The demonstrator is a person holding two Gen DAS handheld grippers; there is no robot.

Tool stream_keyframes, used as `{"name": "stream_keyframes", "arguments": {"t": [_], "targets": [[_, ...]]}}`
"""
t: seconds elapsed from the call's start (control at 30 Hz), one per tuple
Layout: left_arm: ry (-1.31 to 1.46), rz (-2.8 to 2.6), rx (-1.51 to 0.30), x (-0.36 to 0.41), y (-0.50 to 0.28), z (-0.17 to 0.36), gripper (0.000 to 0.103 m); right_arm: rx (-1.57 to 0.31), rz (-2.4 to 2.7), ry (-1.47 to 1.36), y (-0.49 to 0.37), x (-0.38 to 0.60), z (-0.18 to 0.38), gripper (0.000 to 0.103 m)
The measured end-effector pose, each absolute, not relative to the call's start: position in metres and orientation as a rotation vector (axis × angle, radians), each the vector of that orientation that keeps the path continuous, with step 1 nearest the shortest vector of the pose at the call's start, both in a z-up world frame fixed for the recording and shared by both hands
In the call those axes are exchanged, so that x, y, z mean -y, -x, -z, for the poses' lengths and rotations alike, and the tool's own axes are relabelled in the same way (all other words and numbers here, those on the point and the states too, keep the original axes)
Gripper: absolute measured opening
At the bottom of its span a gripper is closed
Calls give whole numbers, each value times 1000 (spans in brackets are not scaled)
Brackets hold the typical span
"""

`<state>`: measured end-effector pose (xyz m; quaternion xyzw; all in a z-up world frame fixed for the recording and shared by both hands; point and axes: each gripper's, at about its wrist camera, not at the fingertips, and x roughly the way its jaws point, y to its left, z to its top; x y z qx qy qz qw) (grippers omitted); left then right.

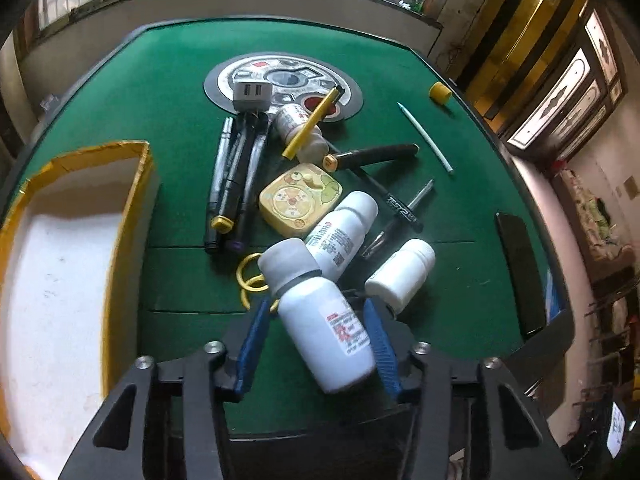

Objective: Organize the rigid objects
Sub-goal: 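Grasp a white medicine bottle with left tool while right tool grasps the black fan, then carry bottle and fan into the white tray and open both tools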

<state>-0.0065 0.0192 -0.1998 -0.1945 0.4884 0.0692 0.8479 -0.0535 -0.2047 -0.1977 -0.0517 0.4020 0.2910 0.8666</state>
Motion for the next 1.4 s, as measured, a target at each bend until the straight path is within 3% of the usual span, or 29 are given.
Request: {"name": "stream_keyframes", "arguments": {"t": [0.2, 0.27, 0.33, 0.53, 0.7, 0.9, 1.07, 1.2, 1.23, 1.37, 1.4], "targets": [[478, -135, -1008, -35, 13, 203, 39, -850, -616, 61, 50, 204, 196, 79], [501, -125, -998, -38, 20, 201, 39, -871, -628, 34, 47, 203, 197, 59], [505, -124, -973, -41, 28, 198, 39, -912, -640, -15, 39, 202, 199, 50], [561, -103, -938, -55, 41, 188, 39, -993, -669, -100, 26, 193, 202, 33], [617, -79, -886, -73, 60, 172, 39, -1037, -728, -181, 20, 175, 196, 33], [647, -107, -837, -94, 84, 161, 39, -1116, -702, -240, 12, 160, 205, 41], [672, -140, -818, -109, 98, 161, 39, -1152, -668, -282, 5, 156, 210, 54], [682, -158, -802, -118, 107, 160, 39, -1149, -656, -308, -4, 150, 213, 54], [687, -166, -799, -121, 110, 160, 39, -1148, -654, -299, -5, 148, 213, 54], [700, -186, -793, -129, 118, 161, 39, -1174, -679, -266, -4, 144, 217, 25], [701, -191, -792, -130, 120, 161, 39, -1177, -705, -281, -3, 144, 218, 24]]}}
